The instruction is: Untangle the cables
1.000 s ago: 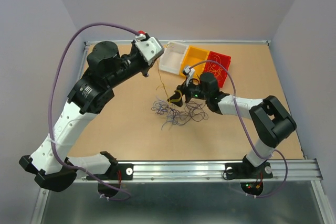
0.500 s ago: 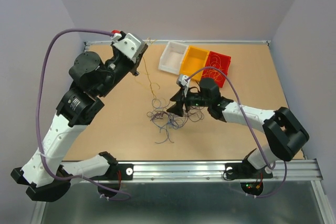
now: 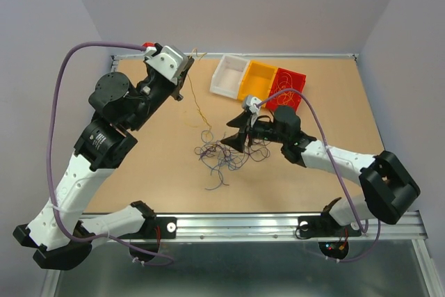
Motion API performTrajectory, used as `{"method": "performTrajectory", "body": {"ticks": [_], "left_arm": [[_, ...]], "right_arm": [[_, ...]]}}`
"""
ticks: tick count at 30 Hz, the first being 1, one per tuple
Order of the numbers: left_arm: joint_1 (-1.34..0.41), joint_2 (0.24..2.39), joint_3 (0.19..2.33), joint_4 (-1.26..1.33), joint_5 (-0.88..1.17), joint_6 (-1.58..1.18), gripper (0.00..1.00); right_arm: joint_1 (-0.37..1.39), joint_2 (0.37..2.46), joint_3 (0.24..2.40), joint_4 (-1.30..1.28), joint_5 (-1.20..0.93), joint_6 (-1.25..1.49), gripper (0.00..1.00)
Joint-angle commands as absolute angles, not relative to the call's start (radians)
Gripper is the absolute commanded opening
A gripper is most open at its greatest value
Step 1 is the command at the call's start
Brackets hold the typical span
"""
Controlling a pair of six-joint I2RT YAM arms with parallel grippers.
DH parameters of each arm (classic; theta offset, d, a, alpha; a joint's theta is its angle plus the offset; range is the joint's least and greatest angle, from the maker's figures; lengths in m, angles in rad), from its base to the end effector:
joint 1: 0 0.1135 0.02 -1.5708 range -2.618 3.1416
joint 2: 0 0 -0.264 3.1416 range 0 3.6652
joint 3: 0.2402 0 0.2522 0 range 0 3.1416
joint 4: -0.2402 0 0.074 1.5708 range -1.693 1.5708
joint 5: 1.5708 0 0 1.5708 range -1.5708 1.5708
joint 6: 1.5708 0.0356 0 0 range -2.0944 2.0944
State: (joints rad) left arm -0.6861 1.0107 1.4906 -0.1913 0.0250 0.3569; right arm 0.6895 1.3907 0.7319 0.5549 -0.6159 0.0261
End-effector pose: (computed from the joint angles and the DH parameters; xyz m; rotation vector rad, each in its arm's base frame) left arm 0.1344 -0.1112 0.5347 0.6603 1.1059 -0.2987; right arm 0.2227 0.2103 0.2600 -1.0132 1.4472 1.0419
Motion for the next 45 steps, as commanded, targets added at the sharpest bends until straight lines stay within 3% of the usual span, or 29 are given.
{"method": "performTrajectory", "body": {"ticks": [1, 12, 13, 14, 17, 21, 25, 28, 29, 45], "left_arm": [[-0.689, 0.988, 1.493, -0.127, 0.022, 0.342, 0.0], [-0.69, 0.997, 1.532, -0.135, -0.029, 0.331, 0.0], [-0.689, 1.0, 1.539, -0.133, -0.035, 0.336, 0.0], [-0.689, 1.0, 1.539, -0.133, -0.049, 0.337, 0.0], [-0.69, 0.999, 1.545, -0.123, -0.106, 0.345, 0.0], [-0.689, 0.999, 1.545, -0.077, -0.234, 0.373, 0.0], [-0.69, 0.994, 1.545, -0.069, -0.249, 0.379, 0.0], [-0.69, 0.996, 1.551, -0.071, -0.218, 0.367, 0.0], [-0.689, 0.997, 1.555, -0.072, -0.218, 0.367, 0.0], [-0.69, 1.069, 1.618, -0.078, -0.227, 0.36, 0.0]], "right_arm": [[0.707, 1.433, 0.756, 0.664, -0.604, 0.048, 0.68], [0.801, 1.652, 0.922, 0.68, -0.558, 0.051, 0.57], [0.804, 1.673, 0.939, 0.681, -0.552, 0.051, 0.54], [0.808, 1.684, 0.948, 0.68, -0.546, 0.054, 0.41], [0.81, 1.704, 0.96, 0.669, -0.531, 0.055, 0.23], [0.811, 1.666, 0.925, 0.644, -0.5, 0.041, 0.17], [0.811, 1.651, 0.92, 0.647, -0.511, 0.046, 0.36], [0.815, 1.684, 0.951, 0.669, -0.541, 0.052, 0.67], [0.815, 1.693, 0.959, 0.678, -0.545, 0.057, 0.7], [0.853, 1.816, 1.107, 0.798, -0.562, 0.126, 0.72]]}}
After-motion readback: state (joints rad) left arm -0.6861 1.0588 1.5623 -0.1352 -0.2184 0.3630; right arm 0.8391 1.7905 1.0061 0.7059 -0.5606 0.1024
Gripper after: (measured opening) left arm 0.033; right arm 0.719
